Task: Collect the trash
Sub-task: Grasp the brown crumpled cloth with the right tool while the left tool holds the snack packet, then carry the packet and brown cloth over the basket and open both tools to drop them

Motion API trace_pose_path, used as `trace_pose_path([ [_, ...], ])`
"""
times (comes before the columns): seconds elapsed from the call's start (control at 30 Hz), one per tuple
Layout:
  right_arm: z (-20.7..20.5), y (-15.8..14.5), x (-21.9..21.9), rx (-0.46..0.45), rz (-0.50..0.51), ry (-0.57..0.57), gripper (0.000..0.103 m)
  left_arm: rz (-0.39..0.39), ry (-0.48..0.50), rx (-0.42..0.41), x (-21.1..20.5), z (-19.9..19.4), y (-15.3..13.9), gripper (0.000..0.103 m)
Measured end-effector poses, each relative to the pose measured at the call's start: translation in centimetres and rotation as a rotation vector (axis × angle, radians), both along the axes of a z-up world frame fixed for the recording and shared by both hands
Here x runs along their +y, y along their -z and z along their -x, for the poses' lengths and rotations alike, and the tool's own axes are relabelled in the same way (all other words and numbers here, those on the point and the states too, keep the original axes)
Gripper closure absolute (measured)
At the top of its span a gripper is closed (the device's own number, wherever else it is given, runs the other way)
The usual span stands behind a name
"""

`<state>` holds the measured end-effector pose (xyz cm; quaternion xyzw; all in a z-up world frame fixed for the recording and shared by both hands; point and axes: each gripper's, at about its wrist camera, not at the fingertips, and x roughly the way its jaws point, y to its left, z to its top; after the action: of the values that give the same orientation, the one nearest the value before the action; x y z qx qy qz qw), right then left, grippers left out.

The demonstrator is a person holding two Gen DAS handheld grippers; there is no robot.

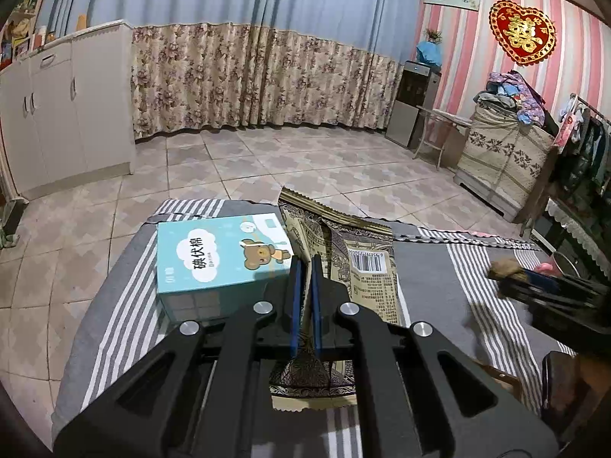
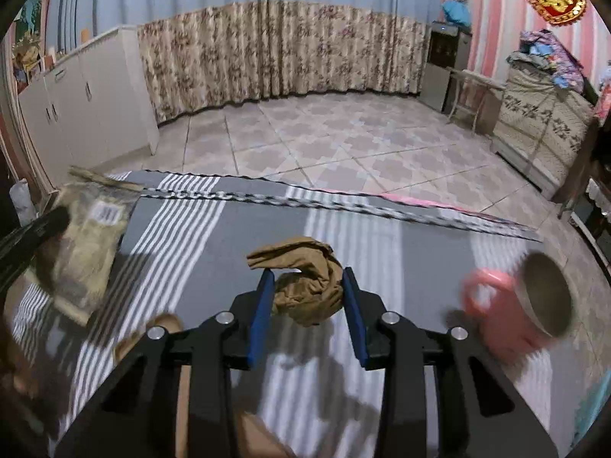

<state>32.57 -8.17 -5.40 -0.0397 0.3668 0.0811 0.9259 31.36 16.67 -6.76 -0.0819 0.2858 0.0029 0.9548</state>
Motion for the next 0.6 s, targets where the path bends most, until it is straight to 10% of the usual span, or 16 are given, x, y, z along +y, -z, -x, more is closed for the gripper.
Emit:
trace_pose_path([
  [0.6,17.9,-4.0,-23.6,-0.075,0.091,0.274,0.067,-0.077,0.161,-0.050,-10.5,5.1,-5.5,0.099],
])
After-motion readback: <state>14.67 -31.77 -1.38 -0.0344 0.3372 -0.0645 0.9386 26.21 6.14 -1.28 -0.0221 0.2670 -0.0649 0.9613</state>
